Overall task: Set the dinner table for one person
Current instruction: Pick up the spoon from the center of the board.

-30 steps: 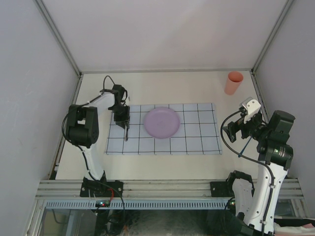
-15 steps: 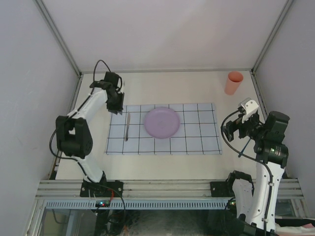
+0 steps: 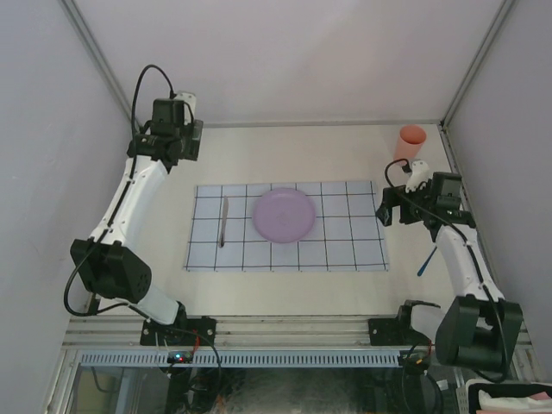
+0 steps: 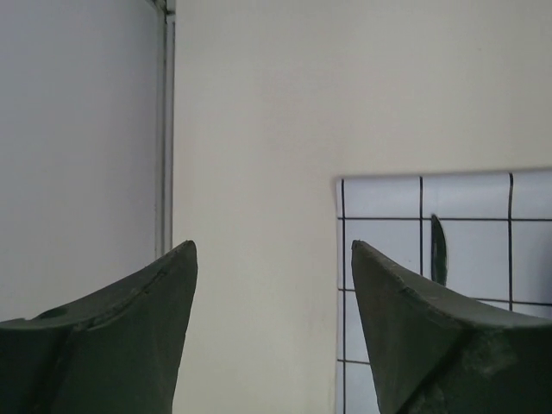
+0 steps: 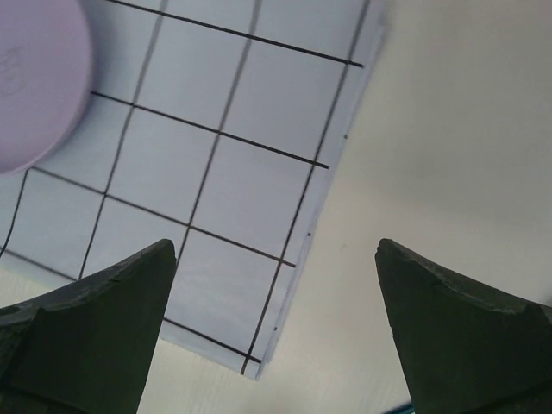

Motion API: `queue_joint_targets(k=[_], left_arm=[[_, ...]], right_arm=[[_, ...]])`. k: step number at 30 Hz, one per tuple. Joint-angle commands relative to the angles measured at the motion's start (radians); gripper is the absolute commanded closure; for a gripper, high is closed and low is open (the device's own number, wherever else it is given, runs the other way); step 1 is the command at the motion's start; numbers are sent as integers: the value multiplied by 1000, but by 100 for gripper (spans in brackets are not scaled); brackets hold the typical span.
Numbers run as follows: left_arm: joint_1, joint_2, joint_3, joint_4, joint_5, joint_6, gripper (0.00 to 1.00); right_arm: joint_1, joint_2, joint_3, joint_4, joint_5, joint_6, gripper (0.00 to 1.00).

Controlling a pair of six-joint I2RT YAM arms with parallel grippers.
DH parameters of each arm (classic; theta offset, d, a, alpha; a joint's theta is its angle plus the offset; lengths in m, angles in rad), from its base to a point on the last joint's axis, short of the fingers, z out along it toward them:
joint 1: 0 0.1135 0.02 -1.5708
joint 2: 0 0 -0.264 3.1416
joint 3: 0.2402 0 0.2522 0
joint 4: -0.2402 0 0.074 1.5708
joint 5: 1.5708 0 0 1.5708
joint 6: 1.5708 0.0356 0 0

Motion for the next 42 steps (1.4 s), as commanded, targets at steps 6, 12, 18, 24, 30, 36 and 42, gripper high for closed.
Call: queue_joint_targets(k=[6,12,18,24,30,36,42], left_arm=[[21,44,197,-182,139,95,21],[18,55,170,-280,258,209,29],[14,74,240,-331,105,298,28],[16,122,316,-373,119,261,24],[16,230,345,-315,249,203,23],[15,356,467,-354,317,194,24],[8,407,554,-402,313,218,24]], right_arm=[[-168,267,328,-38,67,171,0],[-176,170,348,-114,122,27,0],[-212,149,317,-274,236,110,0],[-208,83,208,-229,293,201,0],[-252,137,168,-198,388,162,0],[-300,146,148,-274,385,201,0],[-295,219,142,-223,335,250,0]])
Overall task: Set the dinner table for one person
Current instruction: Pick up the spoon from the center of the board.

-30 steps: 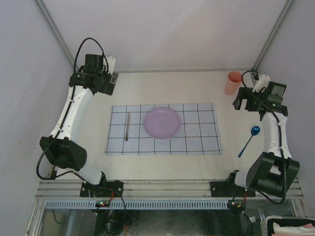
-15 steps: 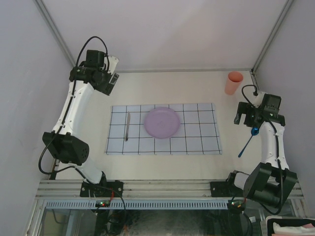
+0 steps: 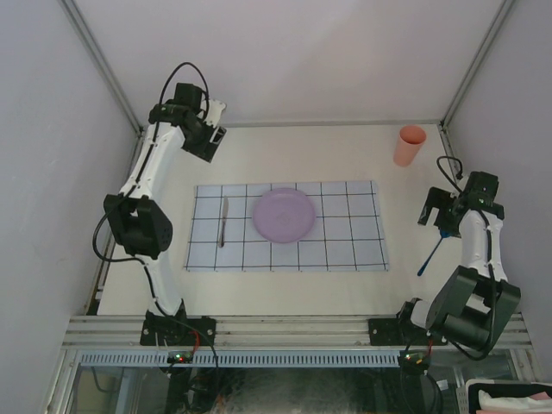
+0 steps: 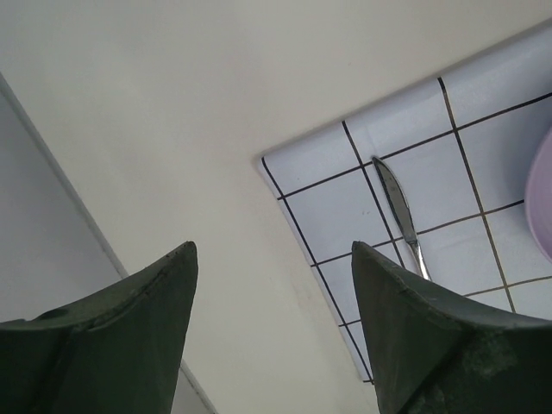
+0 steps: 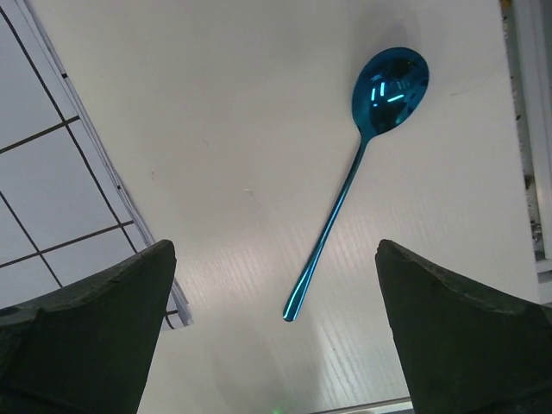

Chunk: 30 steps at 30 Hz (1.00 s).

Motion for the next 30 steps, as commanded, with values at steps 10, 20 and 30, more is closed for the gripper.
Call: queue_joint_targets(k=[10,20,30], left_arm=[[-23,79,393,-179,-93,107,23],[-49,44,365,-96,-342,209,24],[-65,19,370,-45,-418,205,24]], right_arm=[[1,221,-19,100,-46,106,0],[-31,307,0,122,43,85,0],[-52,381,17,195,46,22,0]])
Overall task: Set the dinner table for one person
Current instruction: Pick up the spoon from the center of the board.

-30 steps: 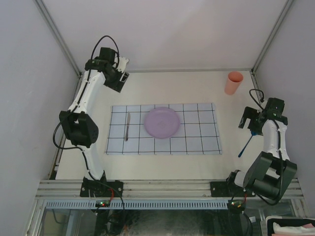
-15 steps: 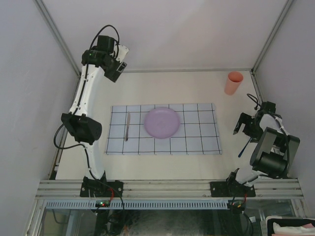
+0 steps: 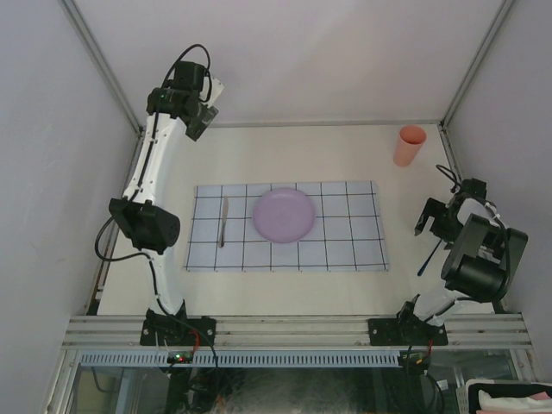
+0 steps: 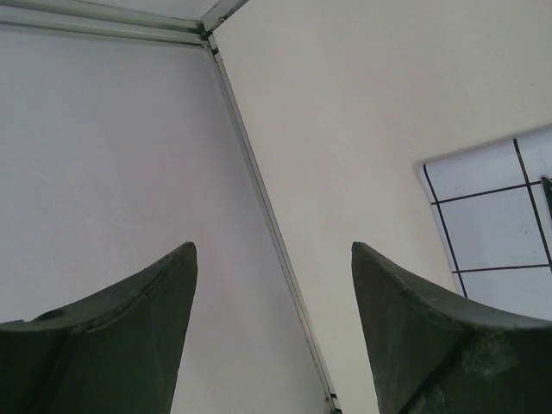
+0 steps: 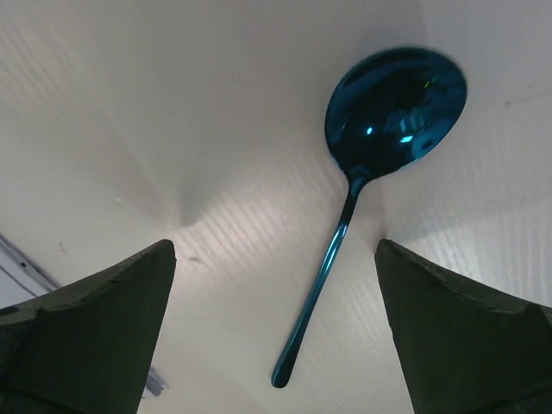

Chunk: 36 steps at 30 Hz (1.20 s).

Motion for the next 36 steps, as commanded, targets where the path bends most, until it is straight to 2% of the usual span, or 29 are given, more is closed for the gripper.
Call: queue_joint_targets(k=[1,4,6,8,16,21,24,25,27,28,36], left_arm=[[-11,-69,20,48,-59,20,24],[-11,-90,1,63,-69,22,21],[-12,-91,0,61,-88,18,11],[-12,-94,1,60,-107,16,6],[-16,-107,-4,66,-133,-11,4],[-28,-101,-2,95,-147,-7,4],[-36,-97,-3,110,-149,-5,4],[-38,-95,-1,112,-149,-4,4],[-42,-92,-3,118,-153,1,4],[-43,-93,-3,121,-155,3,4],[-43,-100,-14,153,-166,27,4]], right_arm=[[-15,52,56,50,22,-59,0],[-32,114,77,42,44,-62,0],[-42,125,82,55,39,-40,2],[-37,125,81,63,47,-33,3],[-30,114,87,-24,41,49,6],[-15,65,68,-66,21,107,17],[-15,40,56,-76,6,143,30],[-13,36,51,-74,-1,151,38],[-12,25,41,-60,-2,163,61],[-12,20,35,-53,-2,169,68],[-14,-28,-22,-13,-2,184,70]])
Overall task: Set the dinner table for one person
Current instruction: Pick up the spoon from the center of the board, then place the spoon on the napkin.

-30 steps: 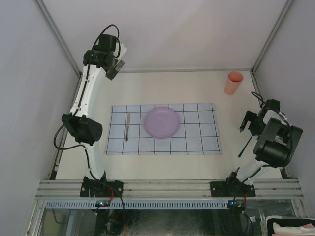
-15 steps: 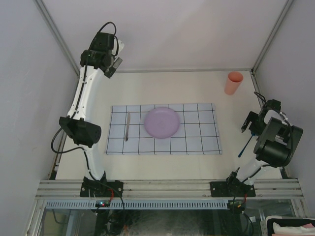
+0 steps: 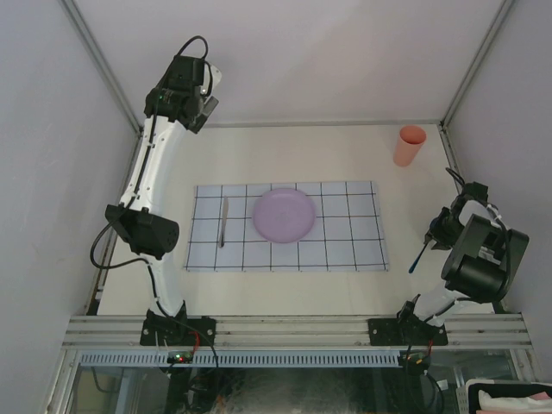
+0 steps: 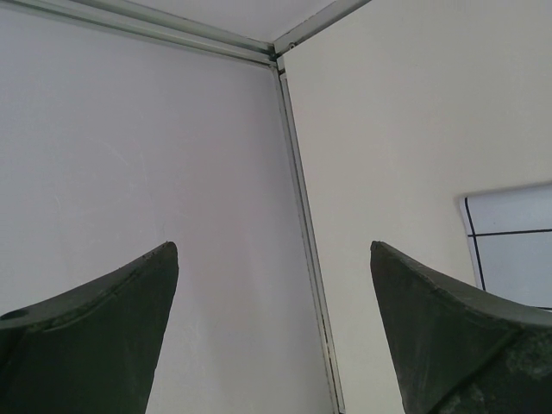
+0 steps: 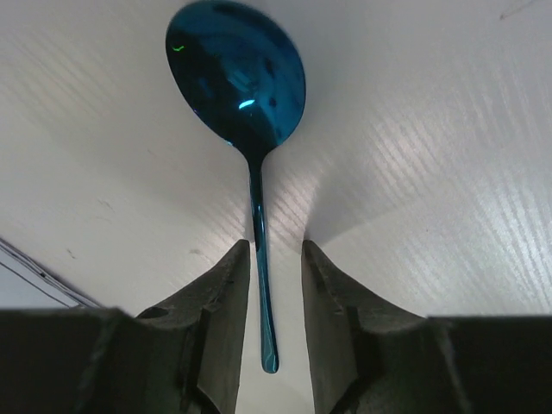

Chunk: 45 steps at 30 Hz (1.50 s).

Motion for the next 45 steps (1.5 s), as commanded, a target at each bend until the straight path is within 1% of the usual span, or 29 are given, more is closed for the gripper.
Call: queue_joint_targets(k=[1,3,5,7,14,20,23,27,32,37,41,45], left_arm=[[-5,-44,-13,55,-24,17,4],[-4,-44,-14,57,-24,13,4],[-5,-44,-16,56,-26,10,4],[-4,-46,-16,59,-31,12,4],[-4,-54,-31,68,-43,13,5],[-4,-55,-43,70,-44,-5,5],[-3,-56,-52,90,-36,24,5],[0,-78,-92,140,-22,24,5],[8,-133,-222,192,6,-7,6],[26,-182,-295,222,40,-15,8],[48,-225,-380,285,39,-29,8],[72,-285,-448,282,45,-70,9]], right_arm=[[3,-51,-35,31,-15,35,71],[3,-62,-51,49,-19,37,79],[3,-70,-63,65,-19,41,91],[5,-72,-78,90,-20,40,100],[10,-68,-84,128,-37,26,100],[46,-91,-36,130,-85,-13,100],[73,-109,0,107,-115,-10,100],[142,-140,38,85,-115,-2,100],[242,-184,52,101,-127,-21,100],[350,-200,72,94,-150,-52,100],[422,-164,81,126,-171,-72,100],[491,-92,155,97,-178,-87,100]])
